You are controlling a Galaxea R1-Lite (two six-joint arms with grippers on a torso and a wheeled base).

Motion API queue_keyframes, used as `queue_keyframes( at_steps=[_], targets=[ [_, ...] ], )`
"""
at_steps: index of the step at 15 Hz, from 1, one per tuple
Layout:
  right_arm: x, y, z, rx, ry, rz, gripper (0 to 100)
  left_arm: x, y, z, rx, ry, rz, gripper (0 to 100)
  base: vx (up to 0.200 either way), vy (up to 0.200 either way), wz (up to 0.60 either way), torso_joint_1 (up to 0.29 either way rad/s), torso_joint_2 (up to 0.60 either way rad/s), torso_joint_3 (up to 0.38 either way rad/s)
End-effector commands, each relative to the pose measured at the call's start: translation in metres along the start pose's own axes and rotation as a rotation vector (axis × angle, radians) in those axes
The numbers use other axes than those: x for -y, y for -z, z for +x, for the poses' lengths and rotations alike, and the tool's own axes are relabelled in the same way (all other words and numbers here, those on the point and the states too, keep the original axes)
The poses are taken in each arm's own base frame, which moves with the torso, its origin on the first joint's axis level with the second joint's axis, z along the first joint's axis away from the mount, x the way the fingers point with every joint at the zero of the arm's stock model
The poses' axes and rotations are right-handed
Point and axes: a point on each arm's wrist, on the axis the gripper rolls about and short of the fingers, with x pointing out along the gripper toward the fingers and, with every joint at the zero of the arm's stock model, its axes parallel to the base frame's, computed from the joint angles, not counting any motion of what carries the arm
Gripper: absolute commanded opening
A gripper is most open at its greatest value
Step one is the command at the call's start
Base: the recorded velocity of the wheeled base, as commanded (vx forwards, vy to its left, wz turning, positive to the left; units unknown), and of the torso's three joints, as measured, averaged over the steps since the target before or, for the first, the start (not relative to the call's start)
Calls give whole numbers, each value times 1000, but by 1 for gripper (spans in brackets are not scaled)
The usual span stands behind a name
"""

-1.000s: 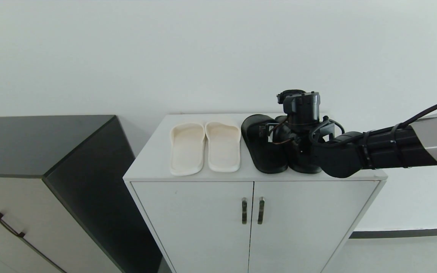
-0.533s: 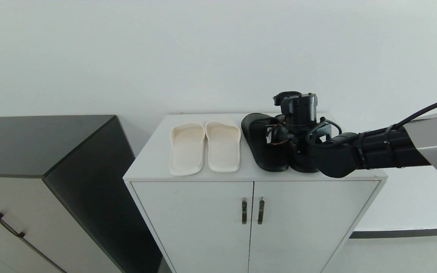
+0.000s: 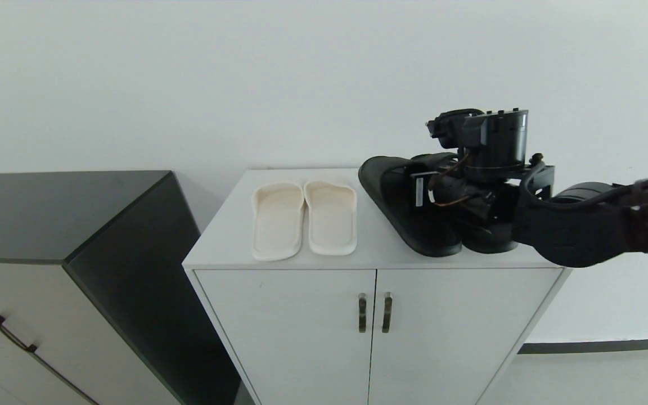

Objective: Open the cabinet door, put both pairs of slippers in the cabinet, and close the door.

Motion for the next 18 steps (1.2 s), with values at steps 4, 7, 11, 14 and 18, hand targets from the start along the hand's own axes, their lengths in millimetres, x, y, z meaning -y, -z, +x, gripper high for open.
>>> queue_keyframes(
  at_steps=[4,7,11,14,18],
  targets=[
    [6,9,-108,-38,-304,-27,0,0,0,0,0,-1,0,0,0,0,0,0,0,0],
    [13,26,-144,-94,-440,-41,0,0,0,0,0,-1,0,0,0,0,0,0,0,0],
    [8,38,-152,-128,-501,-60,0,0,0,0,0,-1,0,0,0,0,0,0,0,0],
    [10,38,-155,-124,-504,-59,0,0,0,0,-2,-1,0,0,0,0,0,0,0,0],
    [7,44,-150,-152,-501,-66,0,0,0,0,0,0,0,0,-50,0,0,1,1,2]
  ],
)
